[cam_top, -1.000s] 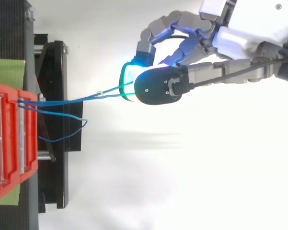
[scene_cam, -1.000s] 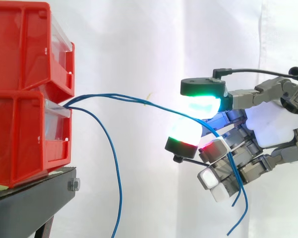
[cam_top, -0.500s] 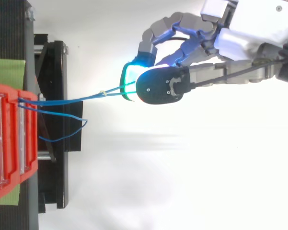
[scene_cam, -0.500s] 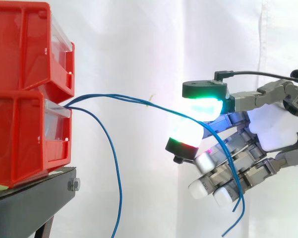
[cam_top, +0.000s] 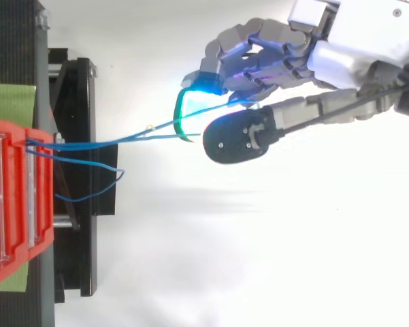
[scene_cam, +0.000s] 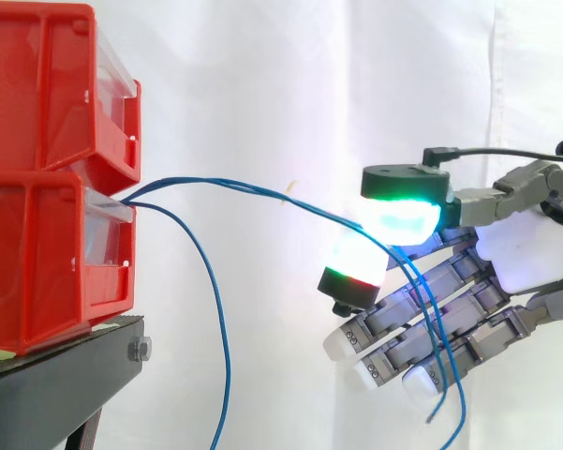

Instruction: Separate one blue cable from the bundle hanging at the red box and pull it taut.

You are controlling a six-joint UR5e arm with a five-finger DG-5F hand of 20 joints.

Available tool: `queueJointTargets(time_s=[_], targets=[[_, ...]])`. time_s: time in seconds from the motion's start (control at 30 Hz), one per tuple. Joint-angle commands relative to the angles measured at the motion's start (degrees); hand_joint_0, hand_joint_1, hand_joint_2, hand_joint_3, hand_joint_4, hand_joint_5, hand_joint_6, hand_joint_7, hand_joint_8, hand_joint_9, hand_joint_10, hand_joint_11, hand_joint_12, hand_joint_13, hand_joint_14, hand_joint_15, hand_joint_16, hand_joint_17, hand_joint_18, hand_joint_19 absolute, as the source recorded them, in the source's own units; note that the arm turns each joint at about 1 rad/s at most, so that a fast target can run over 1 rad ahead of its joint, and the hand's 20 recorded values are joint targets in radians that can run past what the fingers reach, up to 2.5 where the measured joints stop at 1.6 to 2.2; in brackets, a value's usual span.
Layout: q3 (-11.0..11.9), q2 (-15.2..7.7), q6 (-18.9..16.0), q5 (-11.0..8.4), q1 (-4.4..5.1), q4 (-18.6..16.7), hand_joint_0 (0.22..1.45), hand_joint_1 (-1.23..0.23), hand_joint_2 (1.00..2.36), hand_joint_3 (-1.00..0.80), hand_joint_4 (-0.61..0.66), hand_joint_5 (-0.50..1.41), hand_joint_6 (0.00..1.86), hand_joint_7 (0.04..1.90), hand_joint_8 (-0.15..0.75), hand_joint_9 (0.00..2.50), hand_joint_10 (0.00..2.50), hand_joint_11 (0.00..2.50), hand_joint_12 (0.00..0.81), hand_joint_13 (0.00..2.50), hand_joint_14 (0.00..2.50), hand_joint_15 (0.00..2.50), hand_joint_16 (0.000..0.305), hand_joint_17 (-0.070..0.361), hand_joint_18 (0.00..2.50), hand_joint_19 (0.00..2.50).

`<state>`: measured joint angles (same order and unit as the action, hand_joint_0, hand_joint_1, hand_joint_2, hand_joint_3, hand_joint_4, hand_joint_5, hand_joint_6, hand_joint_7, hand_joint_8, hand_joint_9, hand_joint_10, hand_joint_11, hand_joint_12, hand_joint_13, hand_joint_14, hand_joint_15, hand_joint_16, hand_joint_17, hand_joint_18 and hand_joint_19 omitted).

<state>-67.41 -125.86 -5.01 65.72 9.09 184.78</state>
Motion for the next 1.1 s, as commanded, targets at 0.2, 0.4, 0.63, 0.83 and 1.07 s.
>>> queueJointTargets(time_s=[0.2, 0.4, 0.63, 0.83, 1.07], targets=[[0.0, 0.0, 0.2, 0.02, -0.04, 0.1, 0.64, -0.68, 1.0, -0.5, -0.01, -0.21, 0.86, 0.98, 0.229, 0.53, 0.01, 0.2, 0.305, 0.4, 0.0, 0.11, 0.044, 0.1, 0.49, 0.41], [0.0, 0.0, 0.1, -0.24, 0.05, 0.1, 0.6, -0.63, 1.0, -0.5, 0.03, -0.21, 0.86, 0.93, 0.243, 0.6, 0.01, 0.36, 0.315, 0.42, 0.01, 0.15, 0.045, 0.102, 0.5, 0.44], [0.0, 0.0, 0.0, -0.15, 0.05, 0.1, 0.56, -0.48, 1.0, -0.5, 0.05, -0.21, 0.86, 0.93, 0.26, 0.65, 0.01, 0.4, 0.325, 0.44, 0.01, 0.17, 0.047, 0.107, 0.51, 0.45], [-0.1, 0.0, 0.0, 0.02, 0.05, 0.1, 0.62, -0.53, 1.01, -0.38, 0.04, -0.2, 0.88, 0.95, 0.265, 0.67, 0.01, 0.43, 0.321, 0.45, 0.01, 0.18, 0.047, 0.105, 0.52, 0.46], [0.0, 0.0, 0.0, 0.02, 0.05, 0.1, 0.62, -0.67, 1.02, -0.18, 0.04, -0.21, 0.9, 1.03, 0.273, 0.68, 0.01, 0.47, 0.324, 0.46, 0.01, 0.19, 0.047, 0.106, 0.53, 0.46]])
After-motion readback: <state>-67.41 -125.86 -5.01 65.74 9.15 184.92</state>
